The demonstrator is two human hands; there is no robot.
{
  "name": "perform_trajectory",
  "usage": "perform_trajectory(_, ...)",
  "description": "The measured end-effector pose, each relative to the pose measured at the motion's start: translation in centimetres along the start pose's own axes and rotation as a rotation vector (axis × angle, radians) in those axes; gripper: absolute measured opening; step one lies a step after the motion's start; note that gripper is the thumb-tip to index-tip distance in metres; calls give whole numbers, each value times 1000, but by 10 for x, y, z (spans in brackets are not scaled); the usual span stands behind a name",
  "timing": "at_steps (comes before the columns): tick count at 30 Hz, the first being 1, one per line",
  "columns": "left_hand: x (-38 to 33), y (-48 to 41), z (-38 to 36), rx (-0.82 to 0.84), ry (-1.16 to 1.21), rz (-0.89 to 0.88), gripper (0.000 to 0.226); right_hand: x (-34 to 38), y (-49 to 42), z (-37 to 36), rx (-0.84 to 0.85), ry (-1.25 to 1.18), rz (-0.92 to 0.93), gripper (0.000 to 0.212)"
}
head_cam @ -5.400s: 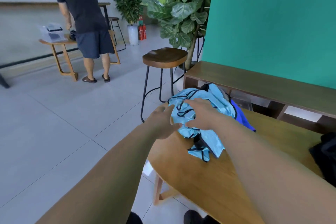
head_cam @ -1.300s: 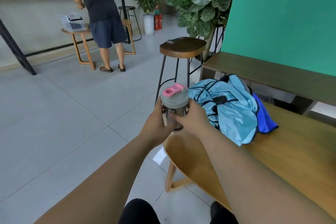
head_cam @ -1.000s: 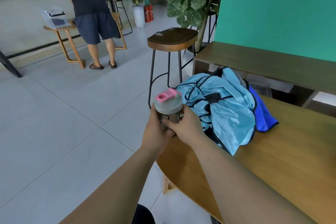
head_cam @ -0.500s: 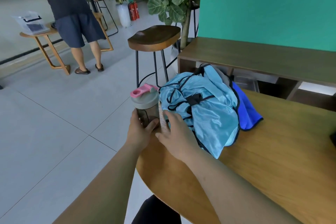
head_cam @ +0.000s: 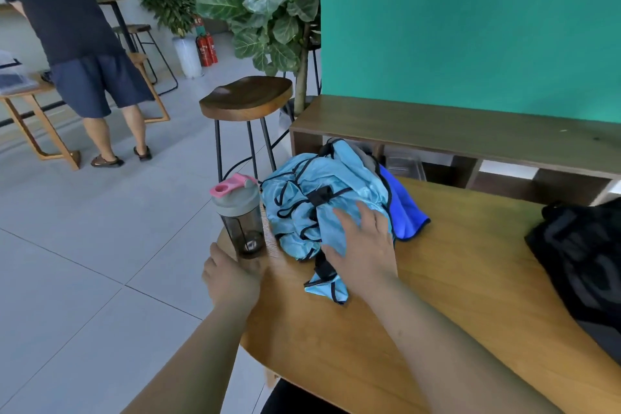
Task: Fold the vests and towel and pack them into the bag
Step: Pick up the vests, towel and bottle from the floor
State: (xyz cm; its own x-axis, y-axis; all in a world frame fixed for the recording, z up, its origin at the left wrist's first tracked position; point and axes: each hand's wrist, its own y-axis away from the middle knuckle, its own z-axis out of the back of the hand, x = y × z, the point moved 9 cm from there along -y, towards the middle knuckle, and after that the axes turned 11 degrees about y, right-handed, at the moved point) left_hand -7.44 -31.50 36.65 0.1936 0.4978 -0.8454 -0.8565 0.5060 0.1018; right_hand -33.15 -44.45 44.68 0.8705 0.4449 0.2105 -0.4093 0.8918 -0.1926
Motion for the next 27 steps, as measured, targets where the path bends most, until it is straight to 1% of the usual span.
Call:
perform_trajectory(1,-3,11,5,-60,16,-23,78,-10,1,-10,87,35,-27,79)
perform_trajectory(3,-13,35,12,-143,66,-171,56,-24,7,-27,218,65,-41,87)
perform_trajectory(4,-21,45,11,-137,69,-274,49,-28,10,-32,240,75,-38,87)
perform_trajectory(6,-41,67,-5,-27,5,-496,43,-33,14,-35,226,100,-27,84)
perform_trajectory(8,-65,90,-32,130,-133,-776,47,-33,15,-35,208,124,-24,79)
perform_trajectory(10,-83,106,-63,280,-320,-988,60,-32,12,-32,196,116,-18,78)
perform_trajectory(12,-98,109,-91,378,-483,-1091,71,-32,7,-22,143,33,-25,81)
perform_trajectory(13,-107,109,-103,402,-540,-1131,75,-36,4,-15,94,-11,-46,82)
perform_trajectory(15,-125,104,-121,415,-597,-1156,82,-49,-2,-9,40,-35,-93,78)
perform_trajectory(16,-131,97,-129,424,-613,-1132,86,-58,-6,-12,60,-40,-117,76)
perform_trajectory(19,-128,75,-154,491,-705,-1033,95,-88,-16,-33,241,-128,-196,73)
perform_trajectory(21,-119,66,-163,511,-727,-1006,98,-110,-27,-47,319,-179,-226,73)
perform_trajectory(24,-103,58,-169,480,-709,-1021,100,-142,-48,-60,327,-181,-254,72)
perform_trajectory(27,-92,51,-170,447,-609,-1036,98,-163,-72,-69,333,-124,-250,66)
